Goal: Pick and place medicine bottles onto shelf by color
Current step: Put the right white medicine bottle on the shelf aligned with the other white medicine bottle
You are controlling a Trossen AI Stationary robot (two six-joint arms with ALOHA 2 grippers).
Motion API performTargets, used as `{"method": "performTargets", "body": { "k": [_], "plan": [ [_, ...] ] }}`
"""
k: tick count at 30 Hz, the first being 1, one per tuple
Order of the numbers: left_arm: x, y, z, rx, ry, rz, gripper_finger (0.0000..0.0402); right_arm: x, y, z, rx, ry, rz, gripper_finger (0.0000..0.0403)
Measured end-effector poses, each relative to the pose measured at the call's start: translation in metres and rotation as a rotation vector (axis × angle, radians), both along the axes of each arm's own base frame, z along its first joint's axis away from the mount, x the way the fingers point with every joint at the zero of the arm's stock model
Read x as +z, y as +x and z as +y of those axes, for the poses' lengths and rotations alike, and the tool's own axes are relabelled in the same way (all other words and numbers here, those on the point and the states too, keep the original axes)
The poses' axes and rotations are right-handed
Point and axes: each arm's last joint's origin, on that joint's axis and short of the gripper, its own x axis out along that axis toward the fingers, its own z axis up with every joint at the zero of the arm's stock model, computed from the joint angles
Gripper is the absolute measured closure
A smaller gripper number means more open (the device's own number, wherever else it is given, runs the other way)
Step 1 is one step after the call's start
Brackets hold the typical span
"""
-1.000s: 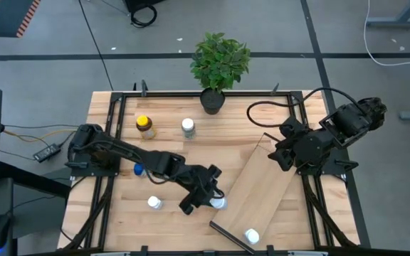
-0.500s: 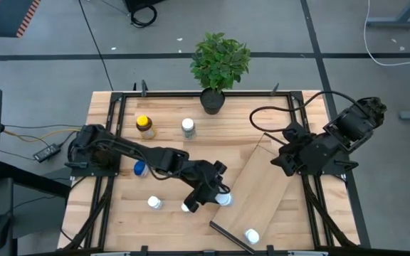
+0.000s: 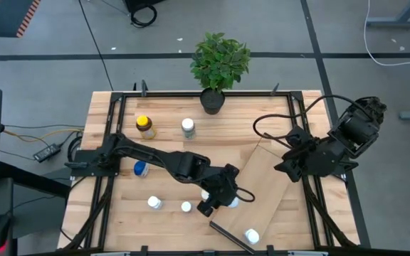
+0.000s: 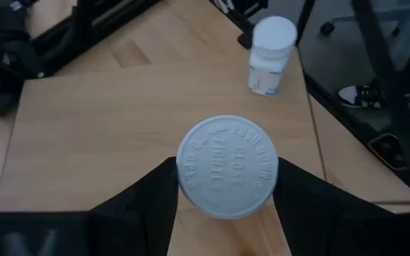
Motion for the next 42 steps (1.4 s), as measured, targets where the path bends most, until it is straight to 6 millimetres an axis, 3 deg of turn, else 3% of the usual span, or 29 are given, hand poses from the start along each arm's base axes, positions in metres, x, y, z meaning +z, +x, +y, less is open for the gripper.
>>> {"method": "performTargets", "body": {
  "k": [7, 13, 19, 42],
  "plan": [
    [-0.027, 0.013, -0.003, 0.061, -0.026, 0.084, 0.0194, 0.000, -0.003, 0.004, 0.026, -0.003, -0.002, 0.0122],
    [-0.038, 0.013, -0.013, -0.038, 0.048, 0.082, 0.0190, 0.000, -0.003, 0.004, 0.041, -0.014, -0.002, 0.0122],
    [-0.052, 0.019, -0.014, -0.012, 0.039, 0.110, 0.0195, 0.000, -0.003, 0.003, 0.046, -0.032, -0.011, 0.0122],
    [-0.062, 0.022, -0.024, -0.020, 0.042, 0.106, 0.0189, 0.001, -0.002, 0.003, 0.056, -0.050, -0.023, 0.0122]
  ]
}}
